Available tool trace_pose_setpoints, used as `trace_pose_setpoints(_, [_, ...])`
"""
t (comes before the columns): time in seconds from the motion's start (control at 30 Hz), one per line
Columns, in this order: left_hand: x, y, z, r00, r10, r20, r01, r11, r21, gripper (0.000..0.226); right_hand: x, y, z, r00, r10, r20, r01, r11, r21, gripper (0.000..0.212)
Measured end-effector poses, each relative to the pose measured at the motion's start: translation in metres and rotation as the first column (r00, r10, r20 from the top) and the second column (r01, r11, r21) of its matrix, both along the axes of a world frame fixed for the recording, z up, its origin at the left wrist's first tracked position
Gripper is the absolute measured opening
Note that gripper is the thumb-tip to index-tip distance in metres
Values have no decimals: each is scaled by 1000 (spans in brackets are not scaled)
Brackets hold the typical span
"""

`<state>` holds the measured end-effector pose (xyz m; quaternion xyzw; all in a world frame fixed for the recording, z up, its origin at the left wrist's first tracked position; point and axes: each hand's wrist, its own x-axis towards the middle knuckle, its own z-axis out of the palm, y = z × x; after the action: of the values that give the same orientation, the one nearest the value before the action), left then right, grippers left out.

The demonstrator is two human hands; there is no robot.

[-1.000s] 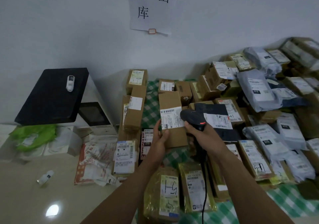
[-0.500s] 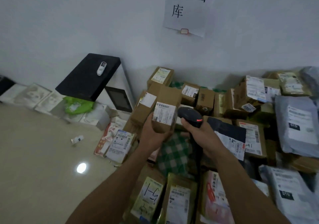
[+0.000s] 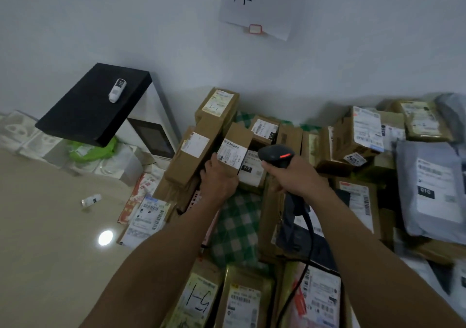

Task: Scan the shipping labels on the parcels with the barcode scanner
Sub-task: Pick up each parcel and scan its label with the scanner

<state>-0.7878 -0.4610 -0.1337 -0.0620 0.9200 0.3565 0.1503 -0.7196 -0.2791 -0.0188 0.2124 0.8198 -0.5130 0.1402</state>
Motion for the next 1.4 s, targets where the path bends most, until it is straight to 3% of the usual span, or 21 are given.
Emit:
trace_pose_setpoints(0.17, [-11, 5, -23, 998, -29, 51, 34, 995, -89, 101, -9, 1, -12, 1000, -22, 20, 23, 999, -49, 44])
trace_pose_setpoints(0.33, [-11, -1, -43, 969, -244, -33, 220, 917, -332, 72, -10, 4, -19, 997, -58, 50, 63, 992, -110, 39])
trace_pose_setpoints(0.5, [-15, 9, -52, 876, -481, -6, 463, 847, -261, 70, -12, 10, -26, 989, -122, 79, 134, 975, -175, 34])
trace_pose_setpoints(0.63, [-24, 16, -50, 824, -554, 115, 554, 748, -366, 54, -8, 19, -23, 980, -184, 76, 197, 951, -238, 23])
trace_pose_setpoints(0.7, [-28, 20, -49, 838, -526, 148, 541, 763, -354, 58, -6, 24, -19, 974, -210, 81, 224, 937, -269, 18])
trace_pose_setpoints(0.83, [-31, 30, -50, 916, -357, 182, 389, 900, -195, 75, 3, 27, -10, 962, -252, 103, 271, 921, -280, 15])
trace_pose_setpoints(0.9, [-32, 34, -56, 926, -359, 116, 372, 921, -116, 79, 7, 27, -6, 955, -273, 112, 294, 913, -282, 18])
trace_pose_setpoints(1.0, [-37, 40, -57, 907, -420, 22, 421, 907, -13, 73, 14, 26, -4, 952, -279, 122, 302, 917, -259, 25])
trace_pose_setpoints(1.1, [-33, 49, -57, 934, -357, 20, 352, 928, 122, 58, 25, 28, -2, 953, -274, 131, 299, 925, -236, 28])
trace_pose_setpoints(1.2, [-30, 55, -63, 976, -217, 12, 213, 969, 127, 62, 36, 29, 2, 952, -277, 133, 302, 925, -232, 31])
trace_pose_setpoints(1.4, [-35, 65, -59, 985, -156, 77, 150, 985, 80, 55, 48, 26, -1, 946, -299, 125, 320, 921, -223, 29])
